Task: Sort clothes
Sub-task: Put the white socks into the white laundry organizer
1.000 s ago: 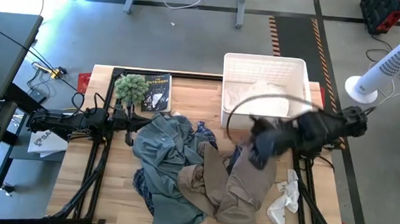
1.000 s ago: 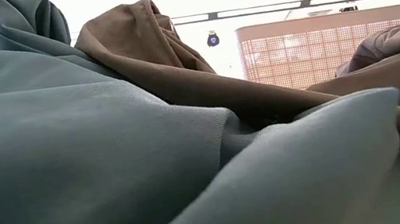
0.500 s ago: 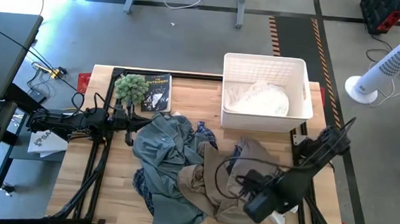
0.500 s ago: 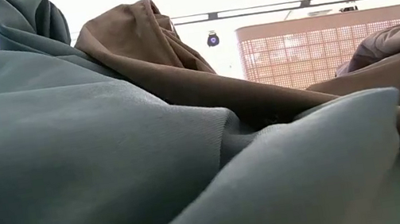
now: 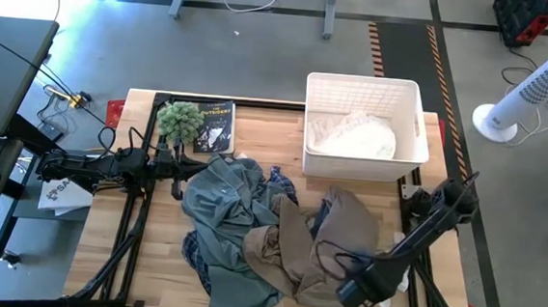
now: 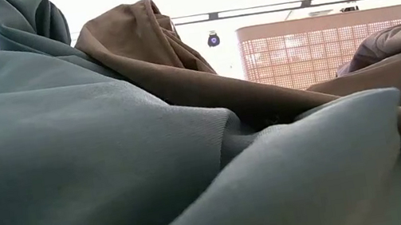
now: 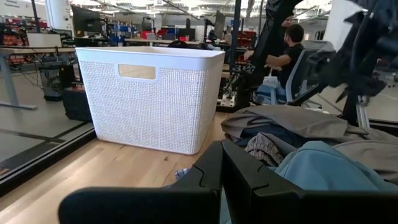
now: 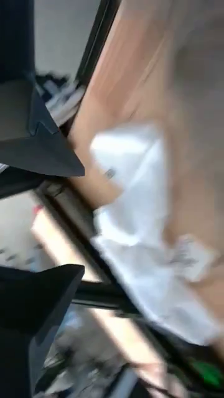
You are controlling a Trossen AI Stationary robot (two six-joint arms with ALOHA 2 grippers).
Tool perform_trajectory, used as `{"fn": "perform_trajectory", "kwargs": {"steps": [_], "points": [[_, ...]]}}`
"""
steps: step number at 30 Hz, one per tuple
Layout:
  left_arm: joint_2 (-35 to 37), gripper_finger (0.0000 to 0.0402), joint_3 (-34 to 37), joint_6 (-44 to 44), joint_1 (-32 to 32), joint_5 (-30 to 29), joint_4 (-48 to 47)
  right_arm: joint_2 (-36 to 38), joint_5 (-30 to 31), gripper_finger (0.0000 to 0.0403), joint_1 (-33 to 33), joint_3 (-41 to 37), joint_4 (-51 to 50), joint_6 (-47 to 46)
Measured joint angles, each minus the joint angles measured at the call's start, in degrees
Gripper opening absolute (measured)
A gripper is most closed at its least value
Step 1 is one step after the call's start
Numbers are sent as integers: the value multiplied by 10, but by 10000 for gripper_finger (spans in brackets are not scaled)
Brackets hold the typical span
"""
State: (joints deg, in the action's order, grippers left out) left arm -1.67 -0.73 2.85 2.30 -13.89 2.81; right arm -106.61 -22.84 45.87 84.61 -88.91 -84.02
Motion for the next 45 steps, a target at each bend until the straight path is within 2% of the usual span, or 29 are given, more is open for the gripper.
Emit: {"fn": "perform_trajectory", "kwargs": {"steps": [6, 9, 16, 21, 25, 27, 29, 36, 38, 40, 42, 45], "points": [[0, 1, 0, 0, 0, 0, 0, 0, -14, 245, 25, -83, 8, -15], [0, 1, 0, 0, 0, 0, 0, 0, -27, 245, 27, -111, 49, -58], [0, 1, 0, 0, 0, 0, 0, 1, -10, 245, 27, -181, 140, -76], [0, 1, 0, 0, 0, 0, 0, 2, -52, 245, 30, -257, 234, -111], [0, 1, 0, 0, 0, 0, 0, 6, -97, 241, 40, -311, 352, -139], [0, 1, 0, 0, 0, 0, 0, 8, -119, 226, 47, -328, 415, -150], [0, 1, 0, 0, 0, 0, 0, 8, -125, 197, 53, -334, 438, -150], [-1, 1, 0, 0, 0, -2, -1, 5, -105, 28, 57, -324, 422, -152], [-1, 1, 0, 0, 0, -2, -1, 2, -95, 20, 58, -309, 404, -152], [-1, 1, 0, 0, 0, -2, -1, 0, -81, 30, 57, -282, 374, -146], [-1, 1, 0, 0, 0, -2, -1, -2, -49, 32, 54, -247, 333, -127], [0, 1, 0, 0, 0, -2, 0, 2, -37, 19, 46, -182, 277, -106]]}}
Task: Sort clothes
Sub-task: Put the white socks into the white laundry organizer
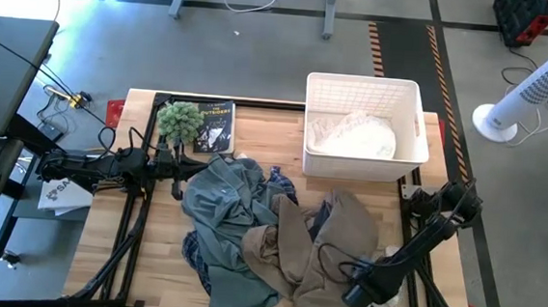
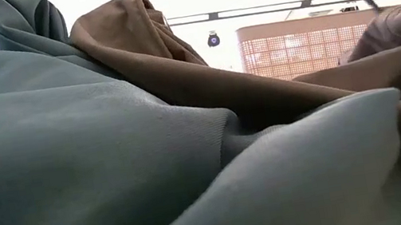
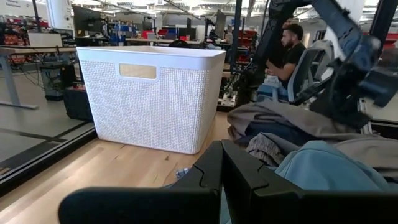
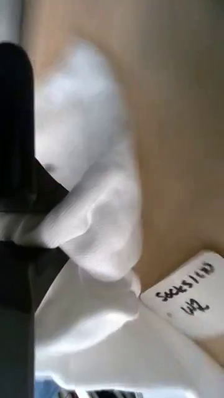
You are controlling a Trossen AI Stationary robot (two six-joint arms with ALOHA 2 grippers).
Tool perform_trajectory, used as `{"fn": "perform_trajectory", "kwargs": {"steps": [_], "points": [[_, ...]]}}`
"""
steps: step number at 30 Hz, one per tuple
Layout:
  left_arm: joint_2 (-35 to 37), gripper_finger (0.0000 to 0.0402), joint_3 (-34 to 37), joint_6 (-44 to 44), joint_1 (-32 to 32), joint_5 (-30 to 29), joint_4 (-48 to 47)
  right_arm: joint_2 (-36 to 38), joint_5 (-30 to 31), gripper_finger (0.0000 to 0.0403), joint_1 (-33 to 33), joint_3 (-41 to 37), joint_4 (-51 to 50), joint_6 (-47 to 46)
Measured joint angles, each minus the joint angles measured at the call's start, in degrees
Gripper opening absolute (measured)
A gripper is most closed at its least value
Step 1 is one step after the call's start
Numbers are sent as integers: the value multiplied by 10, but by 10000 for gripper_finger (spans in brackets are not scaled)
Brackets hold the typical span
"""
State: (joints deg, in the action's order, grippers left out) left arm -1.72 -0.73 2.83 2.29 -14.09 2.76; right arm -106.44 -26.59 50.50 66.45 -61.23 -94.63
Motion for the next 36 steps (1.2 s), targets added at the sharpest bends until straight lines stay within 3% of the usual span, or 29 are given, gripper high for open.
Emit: {"fn": "perform_trajectory", "kwargs": {"steps": [5, 17, 27, 33, 36], "points": [[0, 1, 0, 0, 0, 0, 0, 31, 72, 15, -19, 99, -68, 22], [0, 1, 0, 0, 0, 0, 0, 113, 384, 18, -113, 261, -188, 260], [0, 1, 0, 0, 0, 0, 0, 232, 625, 18, -287, 276, -246, 406], [0, 1, 0, 0, 0, 0, 0, 301, 815, 18, -397, 276, -247, 416], [0, 1, 0, 0, 0, 0, 0, 317, 866, 19, -450, 275, -247, 402]]}}
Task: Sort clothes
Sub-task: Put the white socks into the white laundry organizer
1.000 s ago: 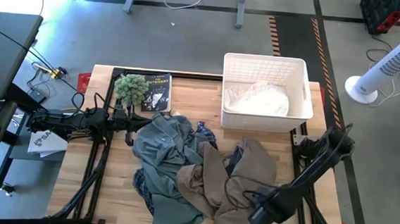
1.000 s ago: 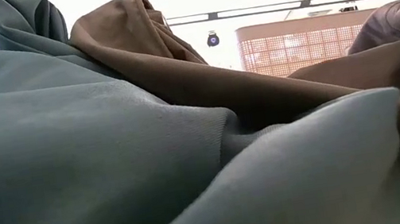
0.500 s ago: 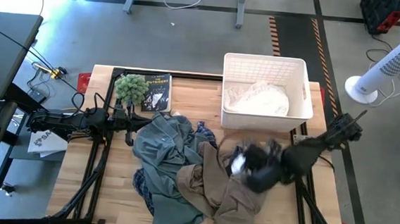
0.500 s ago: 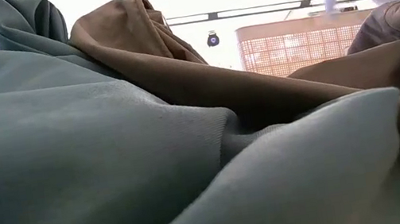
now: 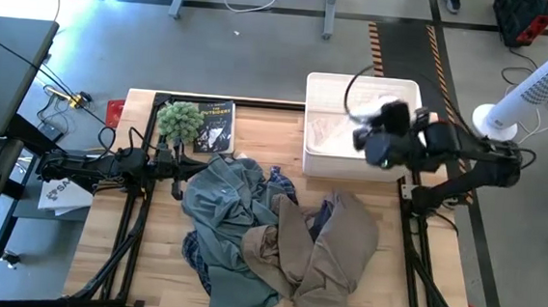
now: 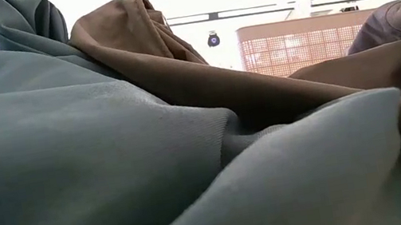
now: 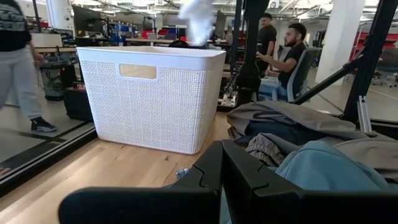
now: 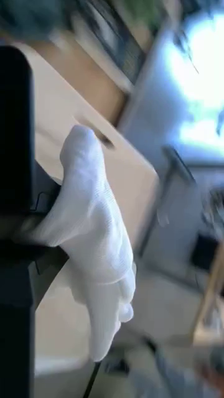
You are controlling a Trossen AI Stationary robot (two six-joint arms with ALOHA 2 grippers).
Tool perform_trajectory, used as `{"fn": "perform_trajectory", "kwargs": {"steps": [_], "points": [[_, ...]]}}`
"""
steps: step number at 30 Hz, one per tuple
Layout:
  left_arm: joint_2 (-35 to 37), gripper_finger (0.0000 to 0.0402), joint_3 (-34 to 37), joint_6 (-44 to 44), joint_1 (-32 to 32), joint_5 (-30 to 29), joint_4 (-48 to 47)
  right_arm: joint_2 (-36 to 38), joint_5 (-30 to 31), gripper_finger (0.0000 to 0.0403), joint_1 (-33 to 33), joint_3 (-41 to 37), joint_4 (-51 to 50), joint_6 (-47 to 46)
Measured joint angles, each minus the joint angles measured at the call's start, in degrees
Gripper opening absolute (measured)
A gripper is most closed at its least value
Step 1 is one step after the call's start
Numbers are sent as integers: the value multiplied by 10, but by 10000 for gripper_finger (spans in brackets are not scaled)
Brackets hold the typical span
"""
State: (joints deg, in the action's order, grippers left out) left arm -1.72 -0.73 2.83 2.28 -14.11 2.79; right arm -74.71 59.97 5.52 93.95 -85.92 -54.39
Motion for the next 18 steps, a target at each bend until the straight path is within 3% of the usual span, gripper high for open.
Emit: {"fn": "perform_trajectory", "kwargs": {"steps": [7, 13, 18], "points": [[0, 1, 0, 0, 0, 0, 0, -21, -46, 46, -109, -1, 1, 56], [0, 1, 0, 0, 0, 0, 0, -63, -121, 116, -165, -1, 0, 108], [0, 1, 0, 0, 0, 0, 0, -80, -133, 171, -188, -1, -15, 113]]}}
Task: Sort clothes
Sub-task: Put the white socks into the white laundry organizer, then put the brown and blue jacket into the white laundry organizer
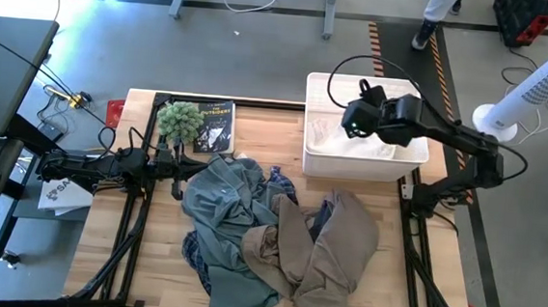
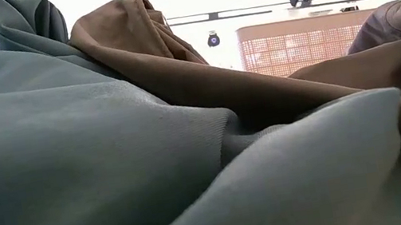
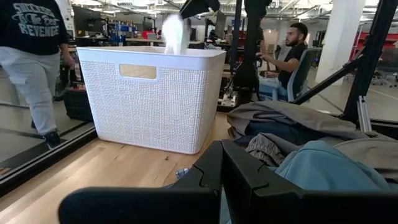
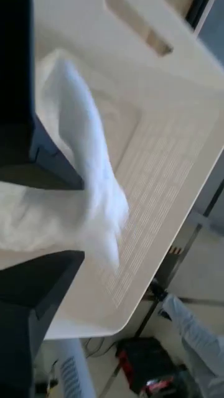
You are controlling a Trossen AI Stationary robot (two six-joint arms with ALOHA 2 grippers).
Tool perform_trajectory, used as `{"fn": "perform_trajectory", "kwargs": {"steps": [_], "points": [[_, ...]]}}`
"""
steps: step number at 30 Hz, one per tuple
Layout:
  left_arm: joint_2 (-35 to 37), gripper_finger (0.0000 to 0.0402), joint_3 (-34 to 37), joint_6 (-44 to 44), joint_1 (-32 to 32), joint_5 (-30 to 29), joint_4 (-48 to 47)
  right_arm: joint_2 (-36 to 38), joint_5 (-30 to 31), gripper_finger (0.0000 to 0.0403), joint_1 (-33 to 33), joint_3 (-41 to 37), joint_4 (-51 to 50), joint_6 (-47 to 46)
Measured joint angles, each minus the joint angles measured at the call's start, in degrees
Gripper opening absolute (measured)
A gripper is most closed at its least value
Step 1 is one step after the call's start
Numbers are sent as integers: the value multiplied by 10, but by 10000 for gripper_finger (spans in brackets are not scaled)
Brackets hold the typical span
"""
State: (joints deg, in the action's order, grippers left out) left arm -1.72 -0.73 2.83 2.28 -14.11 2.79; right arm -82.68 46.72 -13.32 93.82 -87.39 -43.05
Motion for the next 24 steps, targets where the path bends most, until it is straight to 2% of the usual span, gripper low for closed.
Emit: {"fn": "perform_trajectory", "kwargs": {"steps": [6, 11, 18, 24], "points": [[0, 1, 0, 0, 0, 0, 0, 4, 1, 189, 2, 0, -25, 32], [0, 1, 0, 0, 0, 0, 0, 17, -5, 190, 51, 0, -26, 46], [0, 1, 0, 0, 0, 0, 0, 22, -7, 189, 214, 0, -26, 40], [0, 1, 0, 0, 0, 0, 0, 21, -7, 188, 369, 0, -26, -54]]}}
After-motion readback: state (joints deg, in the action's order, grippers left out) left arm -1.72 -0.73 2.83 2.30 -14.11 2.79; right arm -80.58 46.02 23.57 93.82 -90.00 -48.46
